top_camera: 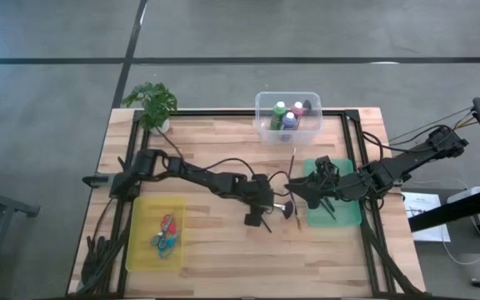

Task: Pick & Place Paint Supplies
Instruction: Put the black highlighter brush into the green bin

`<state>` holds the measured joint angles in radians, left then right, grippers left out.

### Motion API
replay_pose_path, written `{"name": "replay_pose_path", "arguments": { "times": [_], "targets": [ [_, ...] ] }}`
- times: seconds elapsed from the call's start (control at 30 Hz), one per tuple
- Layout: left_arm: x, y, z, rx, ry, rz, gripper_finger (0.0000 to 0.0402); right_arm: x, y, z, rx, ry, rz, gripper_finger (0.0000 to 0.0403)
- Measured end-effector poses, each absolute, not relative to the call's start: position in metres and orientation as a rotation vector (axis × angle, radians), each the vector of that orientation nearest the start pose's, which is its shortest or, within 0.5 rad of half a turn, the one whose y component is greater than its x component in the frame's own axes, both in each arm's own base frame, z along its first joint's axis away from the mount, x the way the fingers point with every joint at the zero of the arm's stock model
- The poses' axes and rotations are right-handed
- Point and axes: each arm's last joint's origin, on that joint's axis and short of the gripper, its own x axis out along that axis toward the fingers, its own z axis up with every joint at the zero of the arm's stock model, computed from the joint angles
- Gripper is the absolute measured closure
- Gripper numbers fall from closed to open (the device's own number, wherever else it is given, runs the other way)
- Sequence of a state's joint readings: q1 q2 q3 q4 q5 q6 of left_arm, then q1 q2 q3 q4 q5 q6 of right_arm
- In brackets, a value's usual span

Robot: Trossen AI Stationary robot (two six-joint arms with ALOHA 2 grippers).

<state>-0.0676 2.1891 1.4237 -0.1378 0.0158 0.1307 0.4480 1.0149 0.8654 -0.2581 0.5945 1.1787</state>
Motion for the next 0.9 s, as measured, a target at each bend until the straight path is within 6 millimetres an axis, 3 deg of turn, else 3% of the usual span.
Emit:
{"name": "replay_pose_path", "arguments": {
  "times": [0.37,0.6,0.9],
  "targets": [
    [0.447,-0.028,0.101,0.085,0.939,-0.108,0.0268,0.202,0.079,0.314,0.953,0.224,-0.328,0.0197],
    [0.443,-0.017,0.095,-0.030,1.003,-0.066,0.0366,0.202,0.079,0.314,0.950,0.222,-0.329,0.0197],
    [0.441,-0.015,0.106,-0.090,0.964,-0.087,0.0365,0.202,0.079,0.315,0.938,0.220,-0.323,0.0197]
  ]
}}
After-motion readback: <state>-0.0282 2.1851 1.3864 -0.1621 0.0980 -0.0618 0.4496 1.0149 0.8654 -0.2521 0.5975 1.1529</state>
